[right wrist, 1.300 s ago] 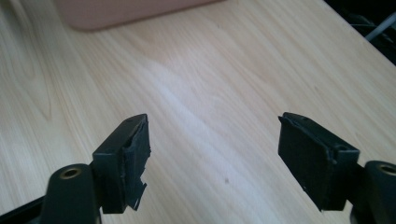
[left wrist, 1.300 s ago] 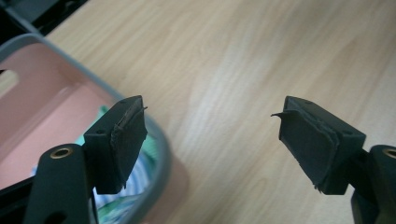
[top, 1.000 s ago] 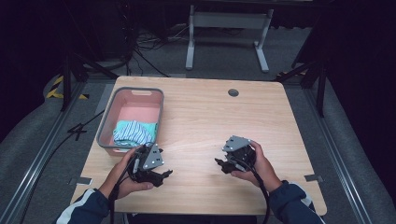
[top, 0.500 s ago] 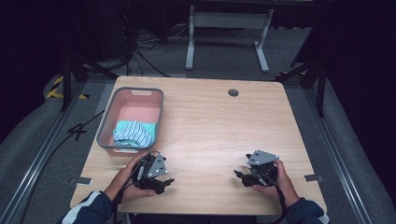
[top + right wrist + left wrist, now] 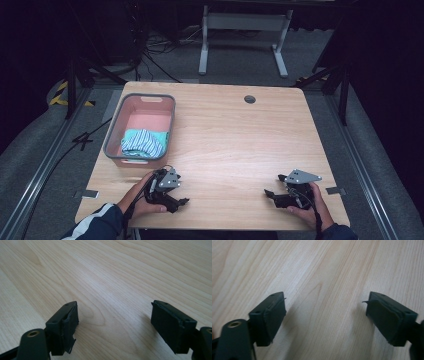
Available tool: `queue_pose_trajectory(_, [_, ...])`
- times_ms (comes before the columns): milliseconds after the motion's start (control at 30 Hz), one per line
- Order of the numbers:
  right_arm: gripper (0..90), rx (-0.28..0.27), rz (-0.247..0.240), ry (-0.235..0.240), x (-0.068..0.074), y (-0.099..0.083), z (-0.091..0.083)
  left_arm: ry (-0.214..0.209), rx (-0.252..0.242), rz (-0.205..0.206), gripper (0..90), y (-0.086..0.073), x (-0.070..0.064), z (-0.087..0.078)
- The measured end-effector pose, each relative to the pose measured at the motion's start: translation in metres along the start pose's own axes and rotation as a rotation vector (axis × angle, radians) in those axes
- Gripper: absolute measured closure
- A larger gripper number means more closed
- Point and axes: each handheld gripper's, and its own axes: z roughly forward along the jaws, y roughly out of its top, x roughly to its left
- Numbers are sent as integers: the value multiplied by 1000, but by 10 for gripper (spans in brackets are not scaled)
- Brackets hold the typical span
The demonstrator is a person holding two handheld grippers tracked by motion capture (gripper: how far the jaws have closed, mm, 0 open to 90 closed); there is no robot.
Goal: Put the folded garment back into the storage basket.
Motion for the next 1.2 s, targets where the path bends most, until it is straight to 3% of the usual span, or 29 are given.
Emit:
queue_pose_trajectory(67, [220, 1, 0, -4, 0, 0, 0, -7, -38, 3, 132, -4, 1, 1])
queue_pose_trajectory(1200, [189, 8, -6, 4, -2, 2, 3, 3, -26, -9, 112, -4, 1, 2])
